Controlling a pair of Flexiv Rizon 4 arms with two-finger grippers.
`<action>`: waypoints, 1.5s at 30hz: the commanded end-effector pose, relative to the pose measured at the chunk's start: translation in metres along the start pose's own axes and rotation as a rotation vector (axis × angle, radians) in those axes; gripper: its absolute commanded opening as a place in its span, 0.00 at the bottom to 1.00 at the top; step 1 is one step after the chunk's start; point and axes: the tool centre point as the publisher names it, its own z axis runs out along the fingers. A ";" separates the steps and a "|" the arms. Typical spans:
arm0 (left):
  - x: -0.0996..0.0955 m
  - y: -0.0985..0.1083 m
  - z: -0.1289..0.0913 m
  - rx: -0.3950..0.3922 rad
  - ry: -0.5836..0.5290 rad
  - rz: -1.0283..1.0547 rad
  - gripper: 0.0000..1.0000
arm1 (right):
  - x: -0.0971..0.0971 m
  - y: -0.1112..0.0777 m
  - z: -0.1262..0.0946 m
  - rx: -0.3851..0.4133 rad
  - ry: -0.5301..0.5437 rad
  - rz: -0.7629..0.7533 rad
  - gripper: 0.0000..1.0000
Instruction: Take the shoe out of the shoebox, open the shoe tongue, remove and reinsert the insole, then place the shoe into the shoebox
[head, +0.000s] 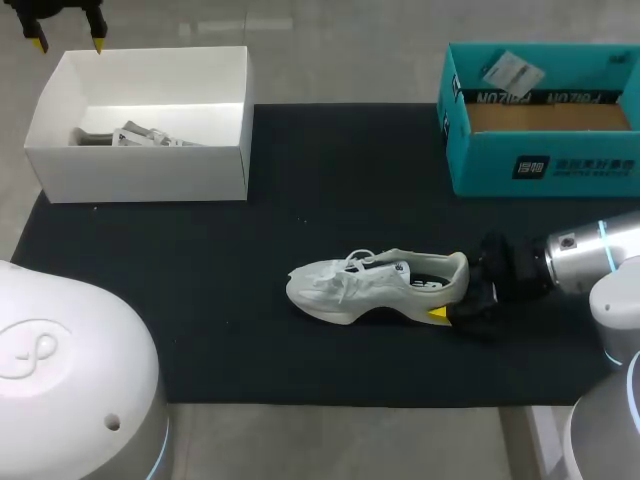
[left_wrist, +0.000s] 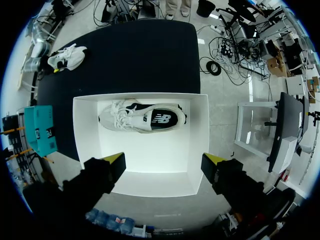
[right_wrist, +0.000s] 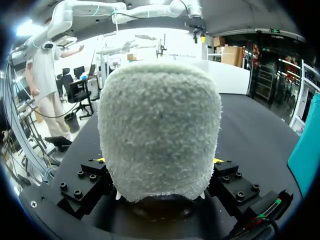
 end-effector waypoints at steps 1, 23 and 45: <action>0.000 0.000 0.000 0.000 0.002 0.001 1.00 | 0.000 -0.002 0.004 0.003 -0.002 0.001 0.00; -0.031 -0.101 -0.032 0.012 0.014 -1.258 1.00 | 0.000 -0.002 0.004 0.003 -0.002 0.001 0.00; -0.053 -0.114 -0.031 0.039 -0.051 -1.173 1.00 | 0.000 -0.002 0.004 0.003 -0.002 0.001 0.00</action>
